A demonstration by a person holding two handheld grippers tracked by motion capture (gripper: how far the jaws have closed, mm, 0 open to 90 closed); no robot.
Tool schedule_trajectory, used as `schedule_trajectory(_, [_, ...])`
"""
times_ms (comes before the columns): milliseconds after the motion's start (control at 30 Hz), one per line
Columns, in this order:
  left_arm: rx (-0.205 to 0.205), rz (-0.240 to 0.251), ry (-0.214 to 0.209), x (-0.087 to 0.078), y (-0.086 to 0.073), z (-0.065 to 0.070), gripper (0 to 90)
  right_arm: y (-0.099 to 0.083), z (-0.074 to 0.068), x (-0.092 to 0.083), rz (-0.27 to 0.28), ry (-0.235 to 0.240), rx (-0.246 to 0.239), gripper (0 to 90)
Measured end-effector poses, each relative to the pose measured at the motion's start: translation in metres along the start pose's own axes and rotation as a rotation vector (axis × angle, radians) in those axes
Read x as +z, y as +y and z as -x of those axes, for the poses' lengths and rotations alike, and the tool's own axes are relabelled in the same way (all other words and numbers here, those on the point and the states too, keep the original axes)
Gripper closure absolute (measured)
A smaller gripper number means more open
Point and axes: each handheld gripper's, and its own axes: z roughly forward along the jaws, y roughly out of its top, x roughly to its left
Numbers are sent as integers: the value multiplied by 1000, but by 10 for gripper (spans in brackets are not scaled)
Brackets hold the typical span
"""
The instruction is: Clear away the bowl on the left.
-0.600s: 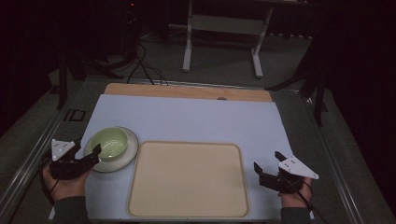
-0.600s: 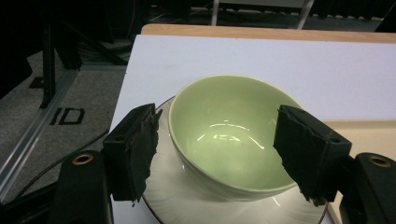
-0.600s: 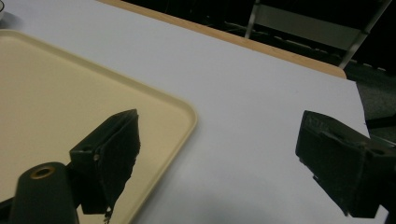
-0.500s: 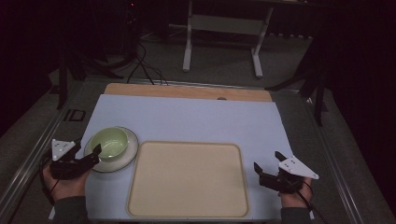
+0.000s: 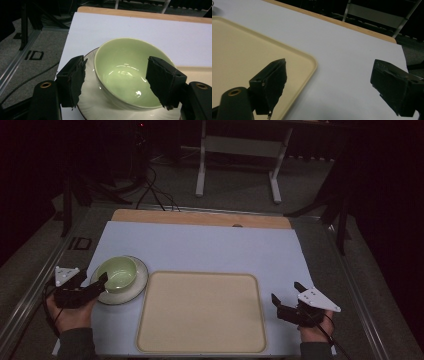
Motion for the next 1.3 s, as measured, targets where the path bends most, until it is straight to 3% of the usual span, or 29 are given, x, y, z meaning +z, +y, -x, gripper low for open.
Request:
schedule_trajectory(267, [-36,-12,6,4,0,-7,321,0,-1,0,-1,-1,-6,131])
schedule_trajectory(1300, [-81,-71,25,24,3,-16,347,1,-1,0,7,-3,-16,132])
